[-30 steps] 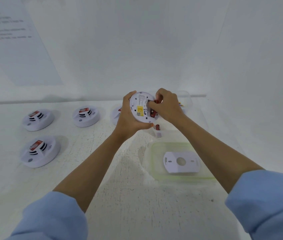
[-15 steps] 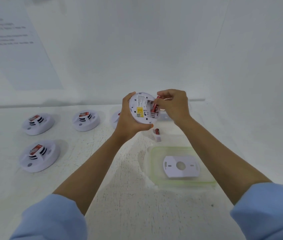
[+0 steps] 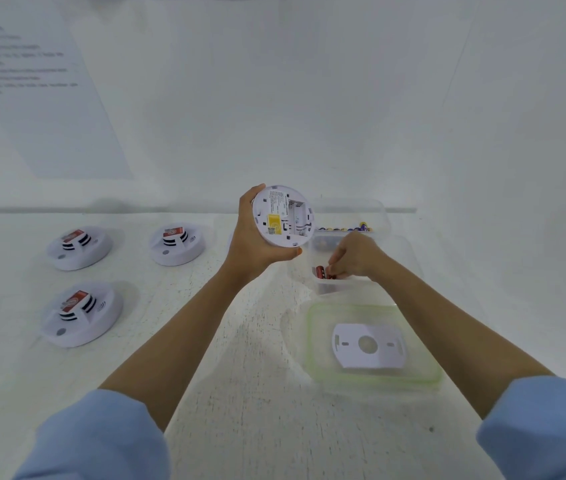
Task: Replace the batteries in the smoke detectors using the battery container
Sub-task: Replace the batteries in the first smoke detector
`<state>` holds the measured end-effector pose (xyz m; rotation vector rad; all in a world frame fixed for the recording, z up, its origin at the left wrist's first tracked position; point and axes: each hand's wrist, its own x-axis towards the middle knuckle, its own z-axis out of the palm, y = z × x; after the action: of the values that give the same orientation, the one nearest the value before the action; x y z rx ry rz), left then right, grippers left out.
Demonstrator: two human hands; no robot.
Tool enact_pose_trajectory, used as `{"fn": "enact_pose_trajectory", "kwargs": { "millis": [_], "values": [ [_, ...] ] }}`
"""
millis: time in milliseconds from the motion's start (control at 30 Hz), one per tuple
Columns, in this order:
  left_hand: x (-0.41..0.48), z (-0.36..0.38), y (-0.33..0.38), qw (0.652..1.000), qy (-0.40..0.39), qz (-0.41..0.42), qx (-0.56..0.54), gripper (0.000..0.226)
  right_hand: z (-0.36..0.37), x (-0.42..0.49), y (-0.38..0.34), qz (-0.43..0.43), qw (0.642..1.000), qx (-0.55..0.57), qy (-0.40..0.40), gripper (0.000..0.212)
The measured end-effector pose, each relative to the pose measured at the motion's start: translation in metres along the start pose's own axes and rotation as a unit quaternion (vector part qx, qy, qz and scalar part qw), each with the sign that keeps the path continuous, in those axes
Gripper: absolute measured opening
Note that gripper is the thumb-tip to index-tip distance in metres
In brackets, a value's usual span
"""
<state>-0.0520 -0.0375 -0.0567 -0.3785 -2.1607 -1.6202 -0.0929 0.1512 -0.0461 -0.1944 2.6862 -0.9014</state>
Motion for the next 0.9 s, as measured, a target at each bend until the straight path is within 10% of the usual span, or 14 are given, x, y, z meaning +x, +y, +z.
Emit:
{"fn": "enact_pose_trajectory", "kwargs": {
  "millis": [333,900],
  "values": [
    [0.019,-0.001,-0.004,1.0,0.007,0.001,-0.005,0.101,-0.047,0.032,-0.033,-0.094,0.993,-0.039,0.067,0.024],
    [0.044,0.0,-0.028,1.0,0.01,-0.007,0.019,0.101,-0.019,0.114,-0.027,-0.115,0.965,-0.222,-0.083,0.037]
  ]
}}
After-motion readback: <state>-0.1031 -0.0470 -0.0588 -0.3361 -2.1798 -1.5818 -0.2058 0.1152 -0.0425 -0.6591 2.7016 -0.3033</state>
